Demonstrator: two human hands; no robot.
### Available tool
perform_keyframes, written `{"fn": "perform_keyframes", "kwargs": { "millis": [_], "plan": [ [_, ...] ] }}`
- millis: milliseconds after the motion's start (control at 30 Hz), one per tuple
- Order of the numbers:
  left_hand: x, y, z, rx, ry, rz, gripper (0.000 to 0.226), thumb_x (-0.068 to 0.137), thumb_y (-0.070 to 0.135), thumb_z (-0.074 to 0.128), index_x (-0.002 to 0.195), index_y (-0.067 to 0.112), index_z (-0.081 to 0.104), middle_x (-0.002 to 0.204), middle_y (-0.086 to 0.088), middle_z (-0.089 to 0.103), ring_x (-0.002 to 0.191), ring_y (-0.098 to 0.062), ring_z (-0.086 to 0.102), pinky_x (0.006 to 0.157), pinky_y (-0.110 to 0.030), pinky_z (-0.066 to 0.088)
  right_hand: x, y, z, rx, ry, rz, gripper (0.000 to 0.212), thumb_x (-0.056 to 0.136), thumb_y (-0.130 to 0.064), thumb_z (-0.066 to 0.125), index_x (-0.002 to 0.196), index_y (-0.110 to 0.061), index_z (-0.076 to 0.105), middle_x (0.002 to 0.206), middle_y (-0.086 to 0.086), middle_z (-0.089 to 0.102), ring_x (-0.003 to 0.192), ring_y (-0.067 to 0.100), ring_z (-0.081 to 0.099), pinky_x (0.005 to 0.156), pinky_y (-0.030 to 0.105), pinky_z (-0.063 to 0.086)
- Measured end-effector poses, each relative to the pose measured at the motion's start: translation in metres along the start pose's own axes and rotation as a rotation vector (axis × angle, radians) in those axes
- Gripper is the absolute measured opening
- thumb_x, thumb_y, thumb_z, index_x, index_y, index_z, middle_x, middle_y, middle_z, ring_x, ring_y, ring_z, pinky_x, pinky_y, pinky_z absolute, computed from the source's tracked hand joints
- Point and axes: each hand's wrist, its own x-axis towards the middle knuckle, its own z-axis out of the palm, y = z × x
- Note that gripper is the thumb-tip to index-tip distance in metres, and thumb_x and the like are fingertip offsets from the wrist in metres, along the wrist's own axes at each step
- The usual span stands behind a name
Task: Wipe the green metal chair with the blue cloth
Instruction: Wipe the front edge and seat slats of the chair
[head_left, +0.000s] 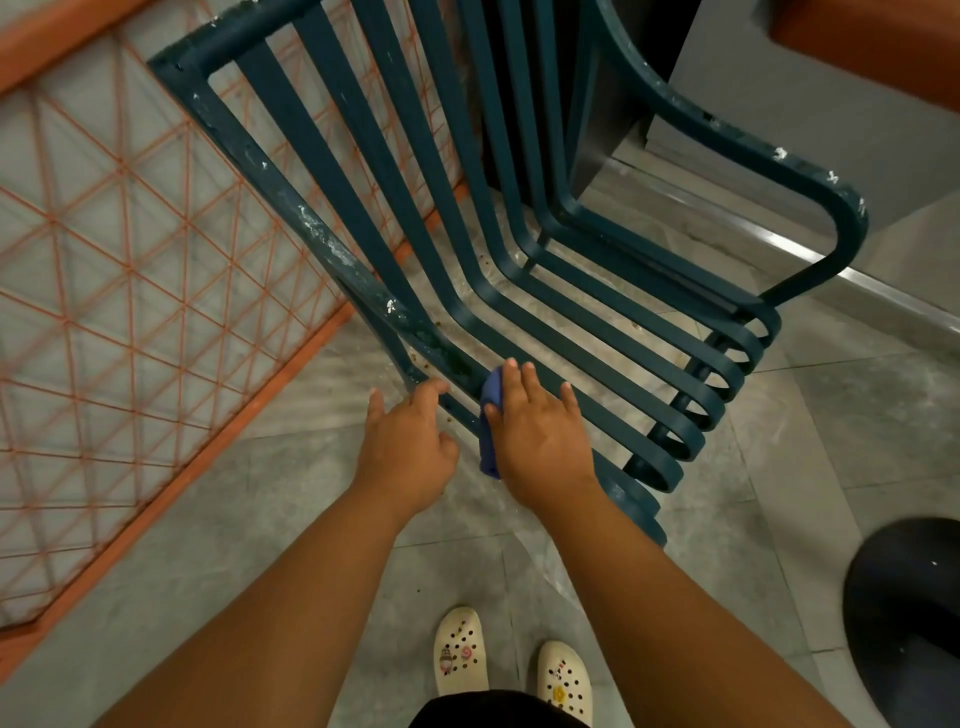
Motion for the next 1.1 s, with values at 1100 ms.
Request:
{"fn": "perform_keyframes", "kwargs": {
  "millis": [1100],
  "plan": [
    [-0.004, 0.012, 0.004, -0.082, -0.012, -0.034, 0.056, 0.087, 0.013, 0.053, 0.138, 0.023, 0.034, 0.131, -0.003, 0.057, 0.12, -0.018, 0.052, 0.118, -0.042, 0.004, -0.01, -0.025, -0.001, -0.179, 0.019, -0.009, 0.072, 0.098, -0.026, 0.04, 0.149, -0.006, -0.007, 0.157, 0.022, 0.015, 0.14, 0.041, 0.025, 0.112, 0.05, 0.026]
  ]
}}
